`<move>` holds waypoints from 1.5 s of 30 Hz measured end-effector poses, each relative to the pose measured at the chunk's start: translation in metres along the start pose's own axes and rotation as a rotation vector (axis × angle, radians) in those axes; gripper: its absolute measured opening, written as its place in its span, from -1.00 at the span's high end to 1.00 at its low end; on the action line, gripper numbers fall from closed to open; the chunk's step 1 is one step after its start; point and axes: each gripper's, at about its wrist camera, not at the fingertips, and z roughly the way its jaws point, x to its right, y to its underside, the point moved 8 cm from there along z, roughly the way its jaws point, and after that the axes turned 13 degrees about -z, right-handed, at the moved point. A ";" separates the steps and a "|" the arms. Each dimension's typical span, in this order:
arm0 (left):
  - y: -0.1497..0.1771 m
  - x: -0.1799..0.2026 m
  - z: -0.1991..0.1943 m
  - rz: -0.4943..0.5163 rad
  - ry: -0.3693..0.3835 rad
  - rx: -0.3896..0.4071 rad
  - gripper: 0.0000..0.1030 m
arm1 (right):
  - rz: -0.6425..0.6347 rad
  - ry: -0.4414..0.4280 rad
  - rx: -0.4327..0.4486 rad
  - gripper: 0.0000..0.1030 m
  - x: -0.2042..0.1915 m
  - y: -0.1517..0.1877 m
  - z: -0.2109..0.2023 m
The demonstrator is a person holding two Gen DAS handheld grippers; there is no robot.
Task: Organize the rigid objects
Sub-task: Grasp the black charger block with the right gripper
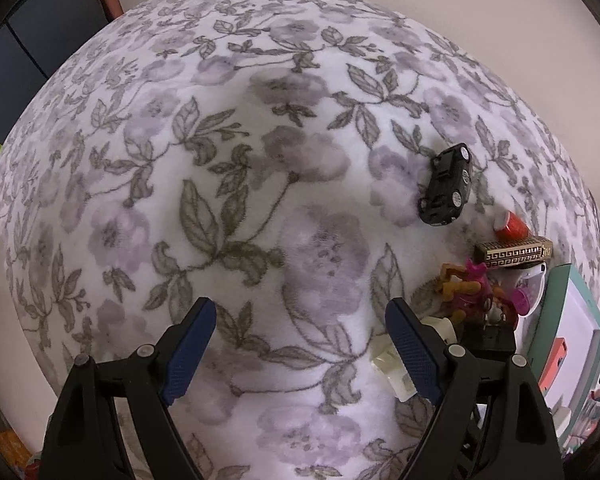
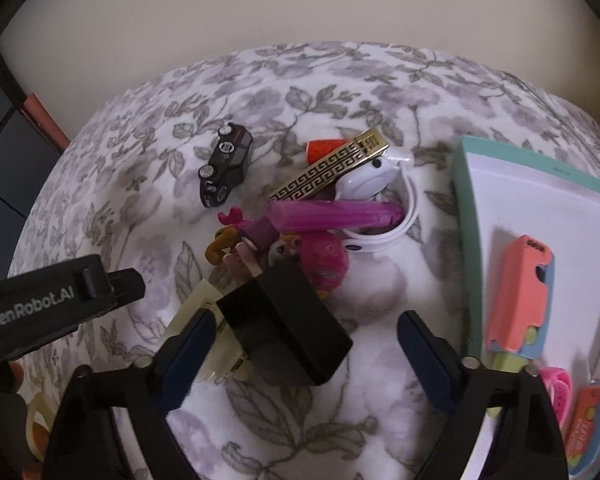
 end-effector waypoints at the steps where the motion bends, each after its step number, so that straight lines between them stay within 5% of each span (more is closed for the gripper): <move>1: 0.001 0.001 0.001 0.003 0.004 -0.003 -0.69 | 0.000 -0.006 -0.001 -0.70 -0.001 0.000 0.001; 9: 0.012 0.022 0.004 0.034 0.084 -0.036 -0.69 | 0.044 -0.102 0.026 -0.25 0.000 0.002 0.000; 25: 0.037 0.066 0.023 0.082 0.183 -0.105 -0.69 | 0.087 -0.135 0.013 -0.17 0.018 0.012 -0.009; 31: 0.052 0.083 0.031 0.139 0.158 -0.092 -0.69 | 0.139 -0.148 0.030 -0.16 0.033 0.015 -0.016; 38: 0.060 0.089 0.032 0.164 0.157 -0.090 -0.25 | 0.116 -0.131 0.022 -0.15 0.030 0.016 -0.015; 42: 0.060 0.089 0.031 0.169 0.161 -0.083 0.31 | 0.107 -0.129 0.020 -0.15 0.030 0.016 -0.015; 45: 0.057 0.091 0.027 0.183 0.161 -0.078 0.39 | 0.108 -0.136 0.020 -0.15 0.030 0.017 -0.016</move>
